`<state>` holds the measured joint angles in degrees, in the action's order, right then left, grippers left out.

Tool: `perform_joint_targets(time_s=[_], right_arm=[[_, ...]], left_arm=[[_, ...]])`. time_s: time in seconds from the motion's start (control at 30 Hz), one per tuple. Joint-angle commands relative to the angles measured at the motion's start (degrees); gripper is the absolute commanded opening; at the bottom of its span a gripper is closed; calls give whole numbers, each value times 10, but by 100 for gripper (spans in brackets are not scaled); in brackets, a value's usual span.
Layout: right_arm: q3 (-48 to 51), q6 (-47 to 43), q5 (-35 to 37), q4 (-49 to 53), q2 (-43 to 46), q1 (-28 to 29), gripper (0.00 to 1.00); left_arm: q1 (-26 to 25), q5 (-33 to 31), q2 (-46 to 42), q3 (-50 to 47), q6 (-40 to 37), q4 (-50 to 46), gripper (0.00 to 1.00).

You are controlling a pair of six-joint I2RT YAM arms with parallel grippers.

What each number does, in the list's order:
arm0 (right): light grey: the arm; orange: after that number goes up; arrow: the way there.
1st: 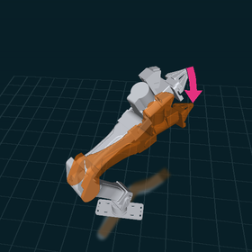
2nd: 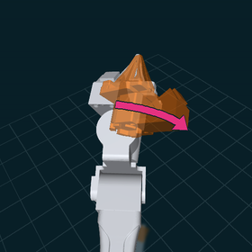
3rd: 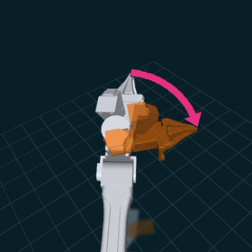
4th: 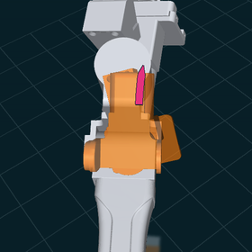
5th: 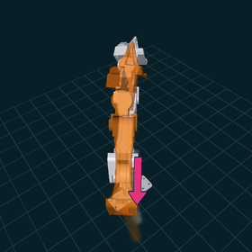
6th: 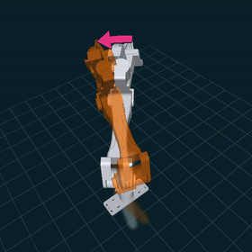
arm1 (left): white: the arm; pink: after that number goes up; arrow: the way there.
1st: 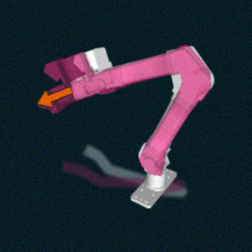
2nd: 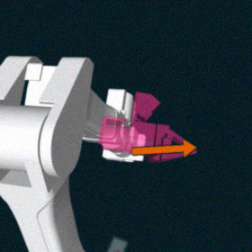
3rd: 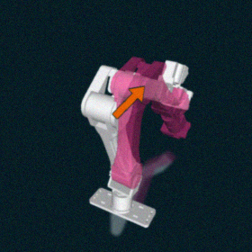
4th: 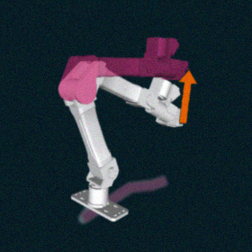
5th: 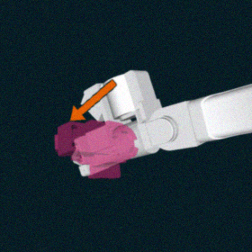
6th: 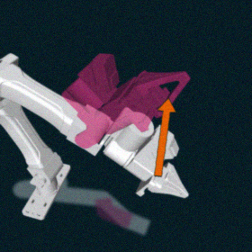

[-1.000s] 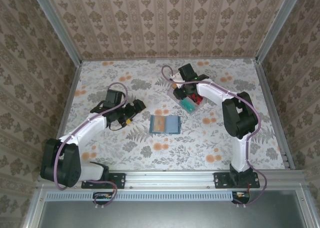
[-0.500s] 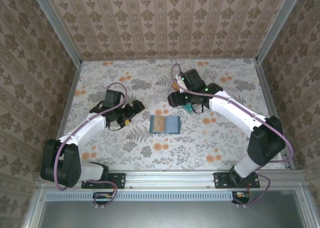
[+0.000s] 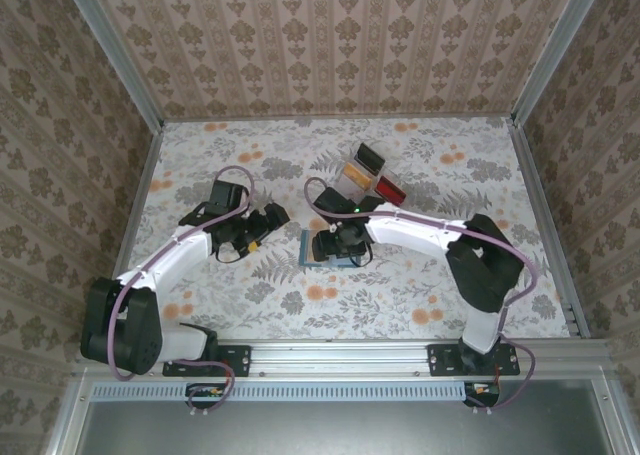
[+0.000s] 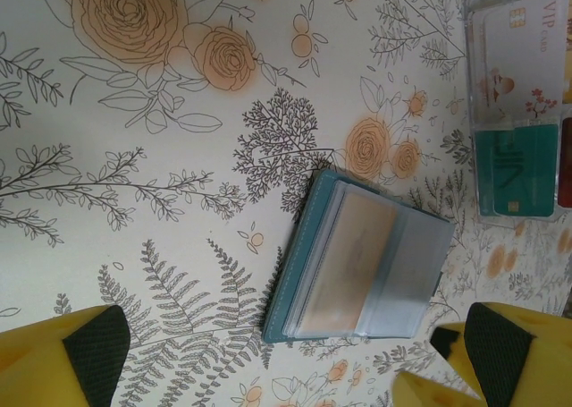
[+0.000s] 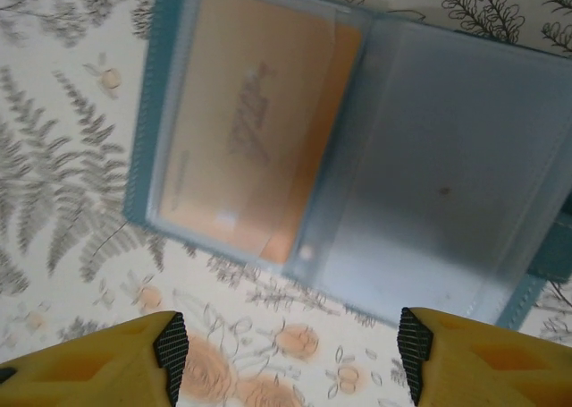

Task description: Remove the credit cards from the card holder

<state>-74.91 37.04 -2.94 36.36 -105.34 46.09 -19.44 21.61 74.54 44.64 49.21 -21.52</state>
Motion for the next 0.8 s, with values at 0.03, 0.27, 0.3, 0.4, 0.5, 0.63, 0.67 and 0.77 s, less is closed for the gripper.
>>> perform_joint_targets(time_s=[0.03, 0.27, 0.3, 0.4, 0.5, 0.63, 0.67, 0.77], right_arm=[[-51, 20, 43, 48, -44, 1, 63], [-83, 7, 63, 71, -87, -1, 63], [-86, 7, 64, 72, -92, -2, 63], [-89, 10, 65, 75, -107, -2, 63], [-87, 13, 67, 76, -118, -4, 61], [-76, 9, 82, 79, -126, -6, 56], [-72, 8, 87, 79, -126, -6, 55], [-59, 2, 89, 75, -124, -6, 50]], left_arm=[[4, 3, -16, -5, -17, -16, 100], [4, 17, -1, -1, -18, -7, 100], [4, 19, 1, -1, -18, -4, 100], [3, 24, 5, -1, -16, 3, 100], [1, 26, 8, -2, -16, 3, 100], [-1, 34, 18, -3, -15, 9, 100], [-3, 37, 21, -4, -15, 12, 100], [-12, 44, 31, -6, -16, 23, 100]])
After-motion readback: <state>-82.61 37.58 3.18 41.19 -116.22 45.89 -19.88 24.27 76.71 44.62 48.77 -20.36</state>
